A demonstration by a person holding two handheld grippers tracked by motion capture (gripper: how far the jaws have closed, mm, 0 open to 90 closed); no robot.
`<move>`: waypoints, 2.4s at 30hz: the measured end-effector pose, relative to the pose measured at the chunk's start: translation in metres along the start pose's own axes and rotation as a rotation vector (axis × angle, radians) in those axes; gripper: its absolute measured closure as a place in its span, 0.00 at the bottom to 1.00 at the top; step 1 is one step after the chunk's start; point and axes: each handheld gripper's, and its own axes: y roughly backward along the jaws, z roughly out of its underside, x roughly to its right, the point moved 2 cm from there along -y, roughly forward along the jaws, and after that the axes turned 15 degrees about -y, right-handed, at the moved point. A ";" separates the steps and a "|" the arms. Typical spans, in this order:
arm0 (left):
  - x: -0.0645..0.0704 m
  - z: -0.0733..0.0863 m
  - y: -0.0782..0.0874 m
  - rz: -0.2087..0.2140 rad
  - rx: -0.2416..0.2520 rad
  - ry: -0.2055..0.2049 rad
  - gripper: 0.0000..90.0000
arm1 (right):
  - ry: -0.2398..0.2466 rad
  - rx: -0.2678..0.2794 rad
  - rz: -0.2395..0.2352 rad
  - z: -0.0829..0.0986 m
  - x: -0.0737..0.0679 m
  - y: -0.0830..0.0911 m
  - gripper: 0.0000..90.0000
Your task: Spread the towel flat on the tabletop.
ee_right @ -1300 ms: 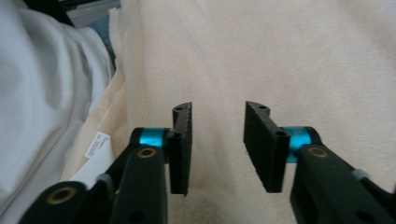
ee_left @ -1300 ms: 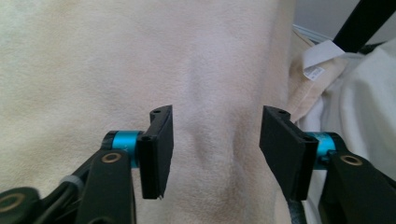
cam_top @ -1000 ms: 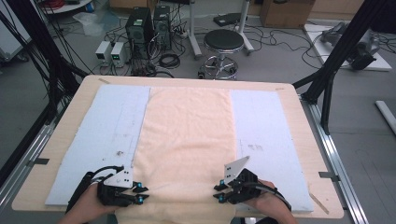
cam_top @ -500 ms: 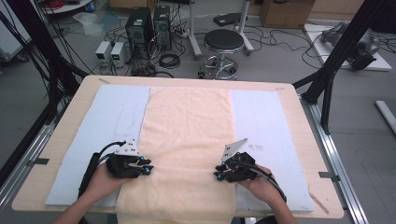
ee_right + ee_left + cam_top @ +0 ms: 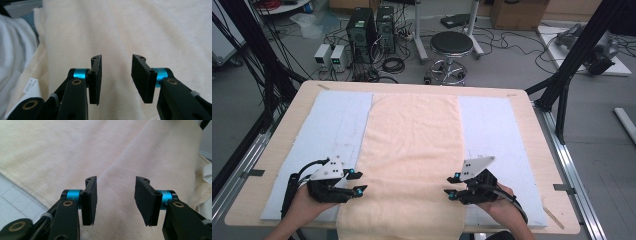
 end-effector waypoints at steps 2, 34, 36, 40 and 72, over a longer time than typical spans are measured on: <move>0.006 0.003 -0.002 0.014 -0.007 -0.001 0.59 | 0.009 -0.008 -0.004 0.004 -0.005 -0.004 0.67; 0.063 -0.003 0.006 0.226 -0.028 -0.105 0.71 | 0.077 -0.080 -0.163 0.031 -0.049 -0.006 0.81; 0.053 -0.004 0.003 0.185 -0.015 -0.099 0.69 | 0.057 -0.058 -0.130 0.026 -0.040 -0.002 0.79; 0.032 -0.002 -0.011 0.147 -0.041 -0.089 0.64 | 0.054 -0.081 -0.091 0.016 -0.023 -0.009 0.74; -0.026 0.004 -0.034 0.008 -0.006 0.083 0.45 | -0.142 0.031 0.065 0.003 0.048 -0.015 0.46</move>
